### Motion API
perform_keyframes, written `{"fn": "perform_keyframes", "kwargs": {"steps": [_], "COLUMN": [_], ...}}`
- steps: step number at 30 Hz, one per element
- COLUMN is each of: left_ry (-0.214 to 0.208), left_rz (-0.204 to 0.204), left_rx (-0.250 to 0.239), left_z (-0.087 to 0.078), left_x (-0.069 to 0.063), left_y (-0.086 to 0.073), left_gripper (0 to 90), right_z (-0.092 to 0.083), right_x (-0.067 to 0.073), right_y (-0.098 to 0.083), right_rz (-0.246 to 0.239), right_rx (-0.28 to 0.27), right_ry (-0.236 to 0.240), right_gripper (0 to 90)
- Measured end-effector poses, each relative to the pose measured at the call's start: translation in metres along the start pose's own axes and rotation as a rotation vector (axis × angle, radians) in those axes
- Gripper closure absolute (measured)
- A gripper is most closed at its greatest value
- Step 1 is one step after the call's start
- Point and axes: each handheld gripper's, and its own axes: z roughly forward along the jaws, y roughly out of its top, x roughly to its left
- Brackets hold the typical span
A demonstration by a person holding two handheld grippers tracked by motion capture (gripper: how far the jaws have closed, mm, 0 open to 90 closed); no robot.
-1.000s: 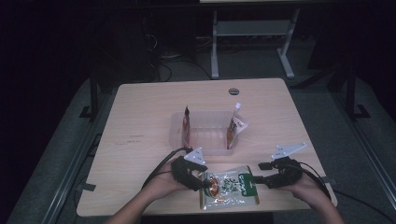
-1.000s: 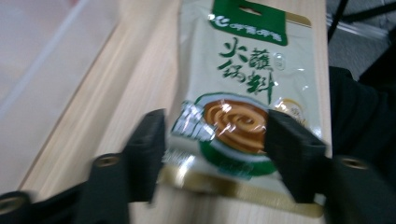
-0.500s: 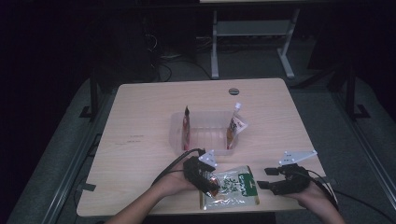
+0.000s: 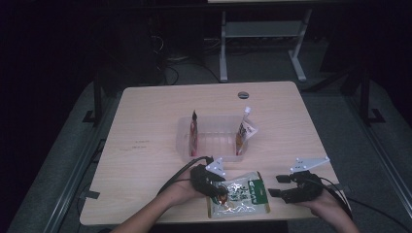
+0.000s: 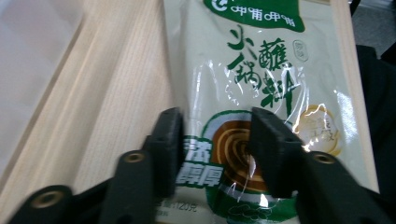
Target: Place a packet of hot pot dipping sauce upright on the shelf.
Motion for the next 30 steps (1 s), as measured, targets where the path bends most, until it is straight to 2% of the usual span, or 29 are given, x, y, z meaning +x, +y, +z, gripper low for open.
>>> {"fn": "perform_keyframes", "kwargs": {"steps": [5,7,10,18,26,28,30], "left_ry": [-0.01,-0.015,-0.044,-0.12,-0.112,-0.102,-0.091], "left_rz": [-0.002,-0.007,-0.032,-0.088,-0.08,-0.077,-0.076], "left_rx": [0.004,0.004,-0.024,-0.098,-0.168,-0.179,-0.188], "left_z": [-0.001,-0.001,-0.003,-0.008,-0.033,-0.041,-0.049], "left_x": [0.0,0.0,0.004,0.012,0.013,0.012,0.011], "left_y": [0.0,0.0,-0.002,-0.007,-0.011,-0.014,-0.018], "left_gripper": [79.5,83.6,88.0,89.9,90.0,90.0,90.0], "right_z": [0.0,0.0,0.0,-0.004,-0.011,-0.011,-0.011], "right_x": [0.001,0.0,0.0,-0.002,-0.003,-0.002,-0.003], "right_y": [0.0,0.0,0.0,0.0,0.008,0.012,0.016], "right_rz": [0.002,0.0,0.002,0.007,0.042,0.034,0.025], "right_rx": [0.002,0.001,0.004,-0.026,-0.1,-0.121,-0.133], "right_ry": [-0.001,-0.002,-0.003,0.008,0.039,0.038,0.057], "right_gripper": [35.5,35.4,35.5,35.8,34.7,32.7,35.7]}}
